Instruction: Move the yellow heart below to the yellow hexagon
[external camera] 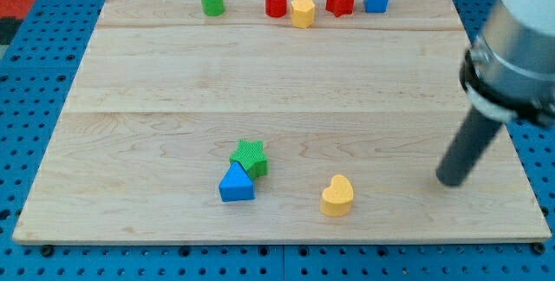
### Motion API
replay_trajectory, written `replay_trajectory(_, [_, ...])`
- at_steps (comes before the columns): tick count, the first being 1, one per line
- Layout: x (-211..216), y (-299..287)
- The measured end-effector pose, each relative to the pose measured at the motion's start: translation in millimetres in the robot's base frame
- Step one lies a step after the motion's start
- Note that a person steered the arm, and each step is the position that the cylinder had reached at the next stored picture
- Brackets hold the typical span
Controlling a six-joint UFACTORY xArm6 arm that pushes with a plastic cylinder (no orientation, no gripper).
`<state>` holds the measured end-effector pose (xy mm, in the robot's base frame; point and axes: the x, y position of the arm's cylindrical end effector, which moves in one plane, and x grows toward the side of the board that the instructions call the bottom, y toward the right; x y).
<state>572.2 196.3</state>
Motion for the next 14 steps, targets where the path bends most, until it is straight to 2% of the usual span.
replay_trajectory(1, [46, -22])
replay_trajectory(3, [45, -83])
replay_trajectory(4, [34, -96])
replay_trajectory(6, [-14, -121])
replay_trajectory(9, [-20, -122])
replay_trajectory(10, [0, -113])
replay_trajectory(11, [46, -113])
replay_trajectory(12, [31, -137])
replay_trajectory(14, [-25, -150])
